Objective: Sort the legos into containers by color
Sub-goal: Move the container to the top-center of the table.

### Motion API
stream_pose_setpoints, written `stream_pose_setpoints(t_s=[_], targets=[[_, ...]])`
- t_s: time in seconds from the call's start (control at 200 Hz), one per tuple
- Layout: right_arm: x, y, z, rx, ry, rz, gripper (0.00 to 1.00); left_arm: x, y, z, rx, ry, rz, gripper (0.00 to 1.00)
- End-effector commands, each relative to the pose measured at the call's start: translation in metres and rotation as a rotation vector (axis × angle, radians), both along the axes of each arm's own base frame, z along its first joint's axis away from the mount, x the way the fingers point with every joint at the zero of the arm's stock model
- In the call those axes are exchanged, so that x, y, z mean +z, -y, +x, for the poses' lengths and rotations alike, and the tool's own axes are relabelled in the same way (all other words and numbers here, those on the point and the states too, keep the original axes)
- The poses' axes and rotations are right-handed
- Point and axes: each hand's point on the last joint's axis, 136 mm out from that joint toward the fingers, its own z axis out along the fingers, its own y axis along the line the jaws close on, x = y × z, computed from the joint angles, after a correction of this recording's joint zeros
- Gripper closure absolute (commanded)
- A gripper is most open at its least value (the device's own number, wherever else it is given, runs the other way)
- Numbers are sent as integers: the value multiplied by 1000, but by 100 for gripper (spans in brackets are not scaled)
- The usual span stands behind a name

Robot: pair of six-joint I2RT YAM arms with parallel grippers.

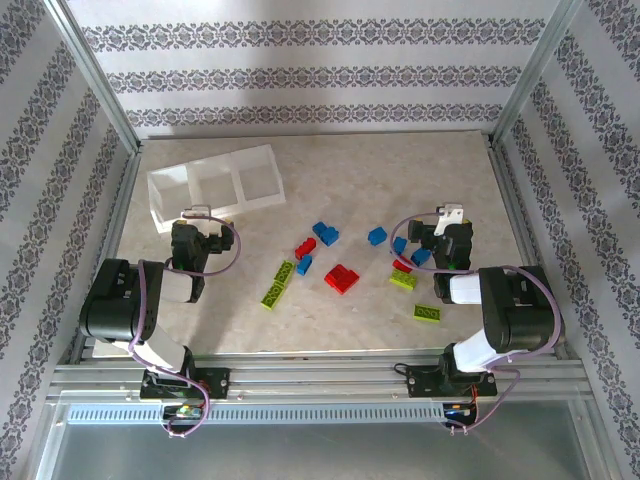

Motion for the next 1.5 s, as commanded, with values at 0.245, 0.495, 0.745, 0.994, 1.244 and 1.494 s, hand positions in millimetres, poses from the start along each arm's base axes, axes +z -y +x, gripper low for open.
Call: stream_pose_setpoints(t_s=[0.245,0.495,0.745,0.994,1.244,1.494], targets=[[1,-2,0,-3,14,-6,2,2,-6,1,25,8,-13,0],[1,-2,0,-3,14,-7,2,2,-4,2,15,6,-14,0],[2,-2,0,-3,14,-6,2,2,-4,2,15,6,-14,0],[1,-2,0,-4,14,-6,2,2,-4,2,13,4,-15,0],[2,-2,0,-3,15,-6,2,2,-4,2,13,4,-16,0],[13,-6,8,17,36,-6,2,10,-5,2,24,-2,-17,0]])
